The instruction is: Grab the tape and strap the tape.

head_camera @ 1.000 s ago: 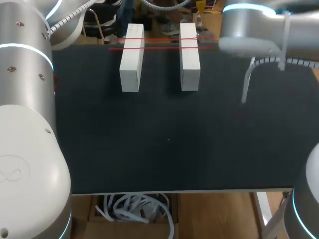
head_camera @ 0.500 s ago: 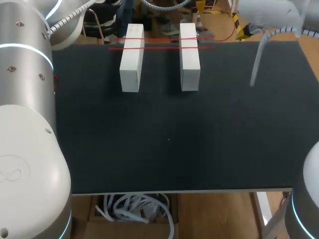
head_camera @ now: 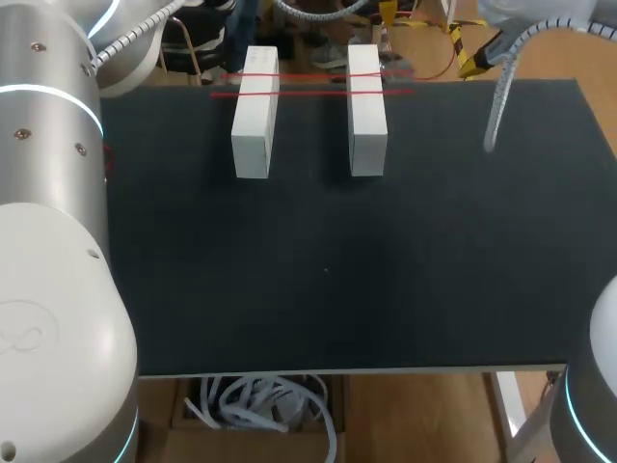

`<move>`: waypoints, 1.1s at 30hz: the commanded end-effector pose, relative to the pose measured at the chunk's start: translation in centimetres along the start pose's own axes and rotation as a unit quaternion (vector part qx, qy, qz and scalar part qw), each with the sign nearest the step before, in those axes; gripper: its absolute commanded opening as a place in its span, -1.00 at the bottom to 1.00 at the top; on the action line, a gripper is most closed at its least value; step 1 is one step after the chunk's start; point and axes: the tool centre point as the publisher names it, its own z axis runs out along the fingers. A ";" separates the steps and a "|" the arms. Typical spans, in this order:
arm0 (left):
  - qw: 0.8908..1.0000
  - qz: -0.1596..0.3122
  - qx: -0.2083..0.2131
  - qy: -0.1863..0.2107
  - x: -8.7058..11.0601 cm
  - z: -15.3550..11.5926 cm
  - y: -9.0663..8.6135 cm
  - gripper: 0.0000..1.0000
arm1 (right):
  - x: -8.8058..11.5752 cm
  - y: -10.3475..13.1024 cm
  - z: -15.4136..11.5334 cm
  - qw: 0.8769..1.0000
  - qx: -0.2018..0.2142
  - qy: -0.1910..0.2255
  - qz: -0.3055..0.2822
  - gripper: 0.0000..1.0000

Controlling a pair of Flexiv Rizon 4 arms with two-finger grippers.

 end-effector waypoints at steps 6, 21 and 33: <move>0.984 -0.165 -0.060 -0.017 0.3 -2.9 9.2 -1.00 | -0.3 -0.1 -0.2 0.999 -0.001 0.040 -0.001 1.00; 0.911 -0.392 -0.123 0.022 2.5 -4.0 28.2 -1.00 | -0.3 -0.1 -0.2 0.999 -0.001 0.040 -0.001 1.00; 0.905 -0.403 -0.128 0.044 1.9 -3.1 32.4 1.00 | -0.3 -0.1 -0.2 0.999 -0.001 0.040 -0.001 1.00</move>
